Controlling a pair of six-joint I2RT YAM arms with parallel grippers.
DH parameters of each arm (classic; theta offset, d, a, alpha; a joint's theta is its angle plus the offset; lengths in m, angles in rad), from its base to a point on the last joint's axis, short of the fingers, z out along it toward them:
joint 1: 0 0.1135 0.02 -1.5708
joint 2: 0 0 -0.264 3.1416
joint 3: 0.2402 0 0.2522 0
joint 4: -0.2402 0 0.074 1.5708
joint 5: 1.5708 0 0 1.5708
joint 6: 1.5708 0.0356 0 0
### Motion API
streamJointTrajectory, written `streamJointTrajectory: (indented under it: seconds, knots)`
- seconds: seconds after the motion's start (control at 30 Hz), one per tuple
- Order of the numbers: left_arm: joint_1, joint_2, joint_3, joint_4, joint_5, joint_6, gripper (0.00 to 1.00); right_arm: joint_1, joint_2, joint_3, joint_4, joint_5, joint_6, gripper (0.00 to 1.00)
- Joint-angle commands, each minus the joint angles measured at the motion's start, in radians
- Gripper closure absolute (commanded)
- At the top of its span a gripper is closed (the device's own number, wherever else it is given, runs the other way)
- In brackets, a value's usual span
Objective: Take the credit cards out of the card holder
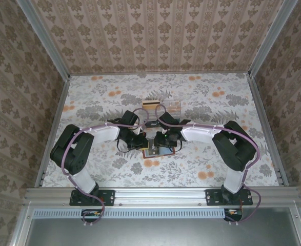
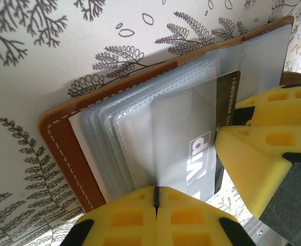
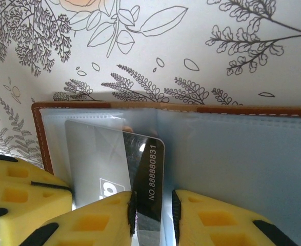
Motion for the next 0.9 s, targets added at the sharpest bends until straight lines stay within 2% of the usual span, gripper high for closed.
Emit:
streamJointTrajectory:
  seconds: [0.0, 0.13, 0.33, 0.87]
  knots:
    - [-0.011, 0.048, -0.015, -0.074, -0.058, 0.026, 1.00, -0.012, 0.006, -0.037, 0.066, -0.075, 0.038, 0.73]
    - [-0.011, 0.048, -0.015, -0.075, -0.059, 0.027, 1.00, -0.021, 0.005, -0.052, 0.099, -0.101, 0.047, 0.79]
    - [-0.011, 0.046, -0.016, -0.079, -0.062, 0.028, 1.00, -0.039, -0.017, -0.081, 0.117, -0.107, 0.053, 0.98]
    - [-0.001, 0.046, -0.011, -0.112, -0.081, 0.058, 1.00, -0.102, -0.099, -0.136, 0.108, -0.112, 0.022, 1.00]
